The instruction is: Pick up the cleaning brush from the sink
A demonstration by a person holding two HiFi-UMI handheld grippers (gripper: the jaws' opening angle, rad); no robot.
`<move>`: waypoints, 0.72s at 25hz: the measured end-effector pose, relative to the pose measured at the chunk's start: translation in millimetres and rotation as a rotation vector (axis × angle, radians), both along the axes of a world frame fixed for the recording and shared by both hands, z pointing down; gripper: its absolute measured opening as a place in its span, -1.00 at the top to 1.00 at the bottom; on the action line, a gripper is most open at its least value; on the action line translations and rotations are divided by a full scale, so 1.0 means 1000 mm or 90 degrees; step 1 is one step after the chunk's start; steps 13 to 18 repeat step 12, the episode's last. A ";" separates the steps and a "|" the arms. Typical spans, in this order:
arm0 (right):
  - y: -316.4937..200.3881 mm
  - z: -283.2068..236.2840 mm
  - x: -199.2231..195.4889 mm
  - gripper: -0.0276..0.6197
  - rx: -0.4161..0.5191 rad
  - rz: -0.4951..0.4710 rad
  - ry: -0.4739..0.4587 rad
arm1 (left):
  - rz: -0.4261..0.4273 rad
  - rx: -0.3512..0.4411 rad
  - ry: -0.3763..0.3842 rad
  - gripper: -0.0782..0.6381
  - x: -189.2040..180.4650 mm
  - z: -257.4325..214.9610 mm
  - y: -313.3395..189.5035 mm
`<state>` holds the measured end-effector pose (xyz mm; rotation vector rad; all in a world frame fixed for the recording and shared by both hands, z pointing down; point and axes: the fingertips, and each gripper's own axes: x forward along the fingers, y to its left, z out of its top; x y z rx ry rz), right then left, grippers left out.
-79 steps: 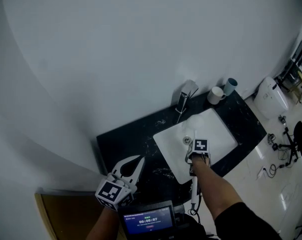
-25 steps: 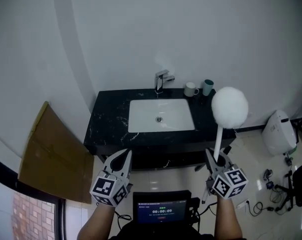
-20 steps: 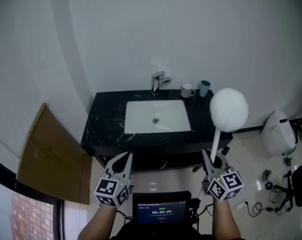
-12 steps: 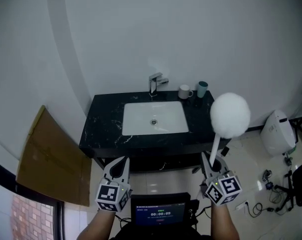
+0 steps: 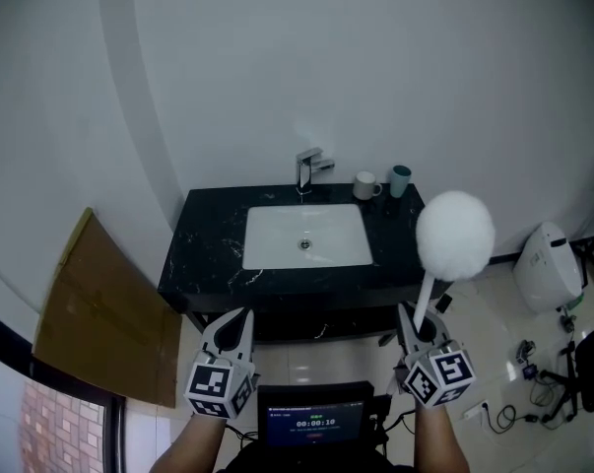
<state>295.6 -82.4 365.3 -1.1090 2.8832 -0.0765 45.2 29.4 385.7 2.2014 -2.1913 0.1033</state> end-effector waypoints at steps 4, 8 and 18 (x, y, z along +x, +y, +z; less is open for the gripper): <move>0.000 0.000 -0.001 0.91 0.002 0.002 0.002 | -0.002 -0.008 -0.001 0.76 -0.003 0.005 0.001; -0.001 0.000 0.002 0.91 0.003 0.006 0.001 | 0.002 -0.008 -0.001 0.76 0.001 0.006 0.000; -0.003 0.000 -0.001 0.91 0.004 0.007 0.004 | 0.001 -0.006 0.003 0.76 -0.002 0.006 -0.001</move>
